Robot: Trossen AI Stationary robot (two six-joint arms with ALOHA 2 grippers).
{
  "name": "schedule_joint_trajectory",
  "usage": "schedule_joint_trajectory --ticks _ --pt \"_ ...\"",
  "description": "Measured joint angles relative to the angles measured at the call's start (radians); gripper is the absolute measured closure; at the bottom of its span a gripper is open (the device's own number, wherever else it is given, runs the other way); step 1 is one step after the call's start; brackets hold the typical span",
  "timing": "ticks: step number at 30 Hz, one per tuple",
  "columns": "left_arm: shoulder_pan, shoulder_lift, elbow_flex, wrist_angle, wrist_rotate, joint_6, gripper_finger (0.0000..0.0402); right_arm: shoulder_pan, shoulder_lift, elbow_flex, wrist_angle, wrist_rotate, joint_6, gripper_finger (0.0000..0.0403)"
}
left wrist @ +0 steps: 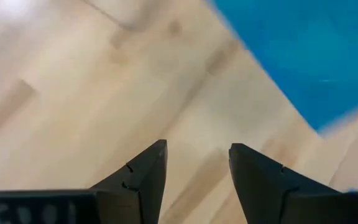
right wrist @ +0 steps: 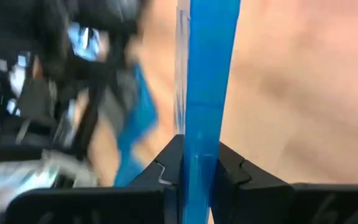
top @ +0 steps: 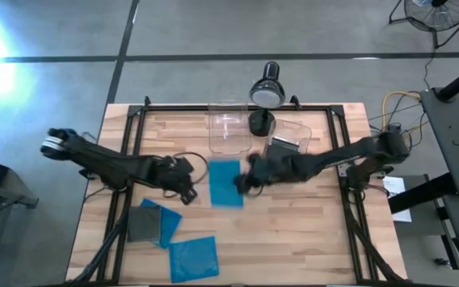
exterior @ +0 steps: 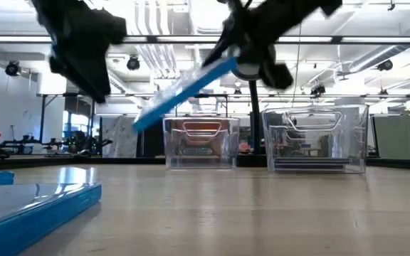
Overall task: Pick & place jewel cases by type
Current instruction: Put the blue CD case into the left transparent bin
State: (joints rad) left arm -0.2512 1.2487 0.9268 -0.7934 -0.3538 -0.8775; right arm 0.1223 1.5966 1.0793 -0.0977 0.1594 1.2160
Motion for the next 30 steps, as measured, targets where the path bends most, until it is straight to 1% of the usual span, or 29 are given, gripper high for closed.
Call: schedule_joint_trajectory --ticks 4,7,9,10,13,14,16,18,21,25,28,30 --pt "-0.012 -0.121 0.0 -0.071 -0.126 -0.077 0.0246 -0.107 -0.093 0.094 -0.116 0.189 -0.236 0.0372" --pt "-0.014 -0.167 -0.002 -0.087 -0.191 -0.112 0.0246 -0.192 -0.102 0.192 -0.163 0.249 -0.414 0.0372" --pt "-0.013 -0.181 -0.002 -0.082 -0.211 -0.116 0.0246 -0.247 -0.076 0.258 -0.245 0.261 -0.469 0.0372" --pt "-0.015 -0.182 -0.006 -0.083 -0.216 -0.117 0.0246 -0.276 -0.055 0.289 -0.276 0.236 -0.477 0.0372" --pt "-0.016 -0.176 -0.022 -0.073 -0.222 -0.119 0.0246 -0.344 0.047 0.344 -0.338 0.099 -0.476 0.0372" --pt "-0.018 -0.173 -0.031 -0.072 -0.221 -0.122 0.0246 -0.356 0.087 0.364 -0.333 0.078 -0.464 0.0372" --pt "-0.019 -0.165 -0.05 -0.061 -0.21 -0.147 0.0246 -0.372 0.156 0.409 -0.368 0.079 -0.455 0.0372" --pt "-0.026 -0.164 -0.073 -0.056 -0.181 -0.163 0.0246 -0.384 0.22 0.453 -0.382 0.05 -0.41 0.0372" --pt "-0.036 -0.165 -0.099 -0.04 -0.148 -0.194 0.0246 -0.406 0.312 0.485 -0.394 -0.08 -0.342 0.0369" --pt "-0.048 -0.166 -0.123 -0.039 -0.145 -0.225 0.0246 -0.409 0.387 0.519 -0.401 -0.197 -0.231 0.0342" --pt "-0.052 -0.166 -0.133 -0.034 -0.137 -0.226 0.0246 -0.397 0.413 0.539 -0.47 -0.212 -0.174 0.0313" --pt "-0.052 -0.166 -0.133 -0.027 -0.137 -0.226 0.0246 -0.391 0.417 0.56 -0.542 -0.181 -0.185 0.029"
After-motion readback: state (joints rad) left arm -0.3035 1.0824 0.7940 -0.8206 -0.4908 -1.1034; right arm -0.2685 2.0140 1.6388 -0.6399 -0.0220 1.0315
